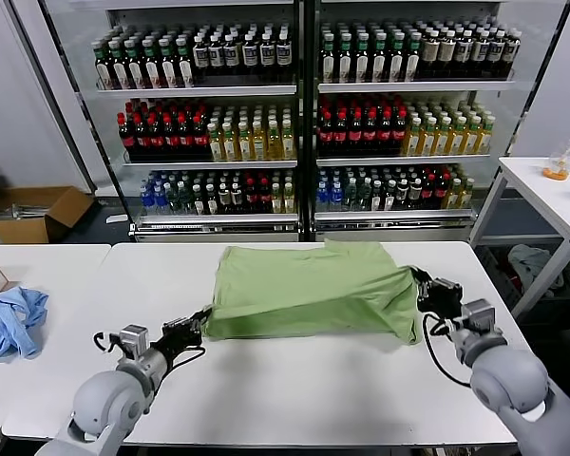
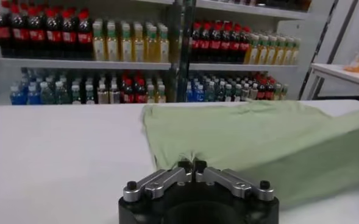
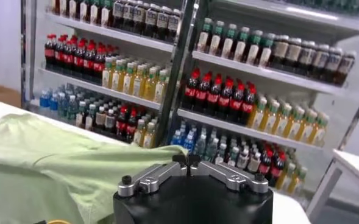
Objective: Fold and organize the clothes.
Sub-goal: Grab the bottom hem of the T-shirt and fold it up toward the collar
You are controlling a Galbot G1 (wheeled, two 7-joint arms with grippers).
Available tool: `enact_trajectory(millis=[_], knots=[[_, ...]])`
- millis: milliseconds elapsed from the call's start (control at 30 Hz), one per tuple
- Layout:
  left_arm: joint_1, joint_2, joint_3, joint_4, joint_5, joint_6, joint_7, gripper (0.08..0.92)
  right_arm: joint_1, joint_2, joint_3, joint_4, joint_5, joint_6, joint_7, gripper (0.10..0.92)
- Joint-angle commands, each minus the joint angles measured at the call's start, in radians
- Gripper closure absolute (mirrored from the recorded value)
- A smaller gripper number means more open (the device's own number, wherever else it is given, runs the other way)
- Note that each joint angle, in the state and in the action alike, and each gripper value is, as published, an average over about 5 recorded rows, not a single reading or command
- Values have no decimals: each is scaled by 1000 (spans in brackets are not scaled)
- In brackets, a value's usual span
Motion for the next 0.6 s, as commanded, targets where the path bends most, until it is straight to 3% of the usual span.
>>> enact_trajectory(millis=[33, 300, 600], knots=[[-158, -2, 116, 145, 54, -13, 0, 906, 182, -21, -140, -109, -72, -1, -48, 920], [-190, -37, 137, 202, 102, -35, -8, 905, 190, 4, -205, -129, -141, -12, -63, 920], [-225, -77, 147, 255, 130, -57, -21, 840, 170, 30, -215, -141, -178, -35, -57, 920]])
